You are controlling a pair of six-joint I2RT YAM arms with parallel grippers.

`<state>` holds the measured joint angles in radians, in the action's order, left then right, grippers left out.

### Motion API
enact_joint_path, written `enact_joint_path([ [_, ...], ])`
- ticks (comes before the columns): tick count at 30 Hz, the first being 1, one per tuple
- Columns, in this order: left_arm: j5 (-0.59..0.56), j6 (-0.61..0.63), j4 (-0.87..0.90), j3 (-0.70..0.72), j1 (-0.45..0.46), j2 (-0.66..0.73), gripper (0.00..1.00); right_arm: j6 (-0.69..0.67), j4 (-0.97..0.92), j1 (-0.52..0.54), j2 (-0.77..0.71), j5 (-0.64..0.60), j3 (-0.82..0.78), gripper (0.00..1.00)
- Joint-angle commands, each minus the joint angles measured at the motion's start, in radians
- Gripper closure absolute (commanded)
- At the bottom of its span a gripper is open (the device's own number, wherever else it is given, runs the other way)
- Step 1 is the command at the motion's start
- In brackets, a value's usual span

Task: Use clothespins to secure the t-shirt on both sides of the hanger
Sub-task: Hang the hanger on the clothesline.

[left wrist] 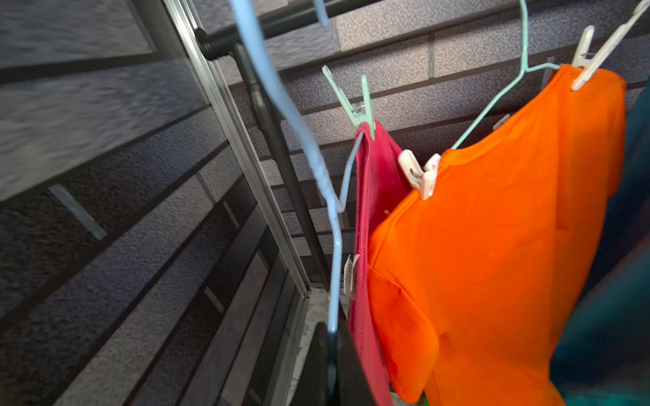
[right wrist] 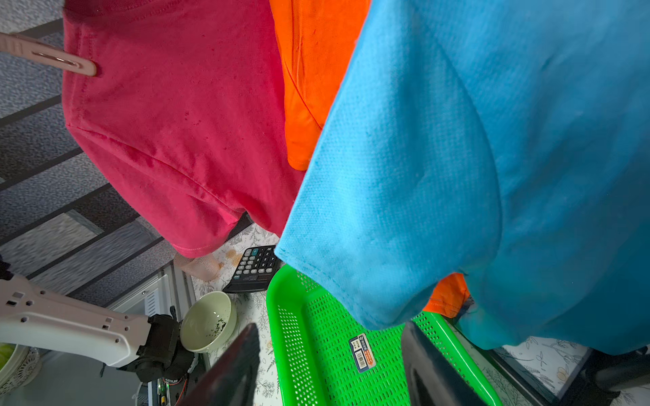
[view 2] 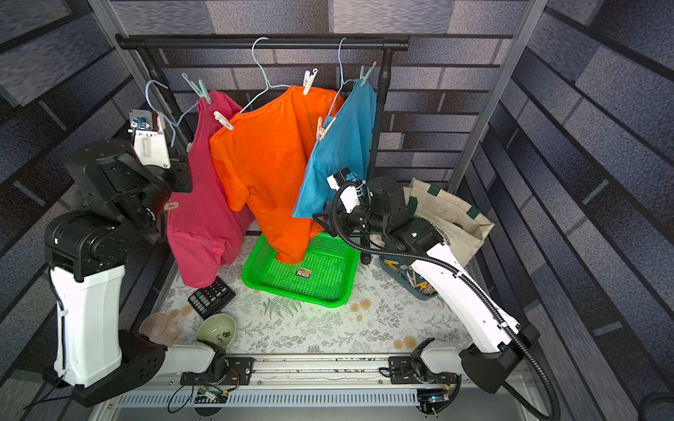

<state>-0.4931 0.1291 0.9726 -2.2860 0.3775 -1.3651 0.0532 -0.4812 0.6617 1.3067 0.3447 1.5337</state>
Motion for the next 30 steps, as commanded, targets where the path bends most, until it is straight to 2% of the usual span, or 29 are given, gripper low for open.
enact_joint_path([
  [1,0.173,-0.199,0.086,-0.064,-0.009,-0.018,1.00,-0.029,0.010,0.006,-0.021,-0.021,-0.021,0.35],
  [7,0.312,-0.339,0.185,-0.018,-0.014,0.007,1.00,-0.036,0.019,0.004,-0.014,-0.025,-0.040,0.35],
  [14,0.512,-0.460,0.181,0.083,-0.010,0.120,1.00,-0.027,0.013,0.003,0.013,-0.019,-0.018,0.35],
  [17,0.472,-0.443,0.222,0.003,-0.014,0.105,1.00,-0.009,0.010,0.003,0.034,-0.012,0.003,0.35],
  [21,0.246,-0.348,0.233,-0.048,-0.014,0.072,1.00,0.021,0.011,0.003,0.060,0.012,0.023,0.36],
  [23,0.175,-0.303,0.233,-0.080,-0.021,0.028,1.00,0.027,0.011,0.003,0.064,0.016,0.028,0.36],
  [25,0.179,-0.284,0.221,-0.113,-0.050,-0.025,1.00,0.029,0.003,0.002,0.063,0.014,0.034,0.36],
  [30,0.299,-0.293,0.196,-0.253,-0.194,-0.179,1.00,0.011,-0.013,0.003,0.031,-0.018,0.014,0.36],
])
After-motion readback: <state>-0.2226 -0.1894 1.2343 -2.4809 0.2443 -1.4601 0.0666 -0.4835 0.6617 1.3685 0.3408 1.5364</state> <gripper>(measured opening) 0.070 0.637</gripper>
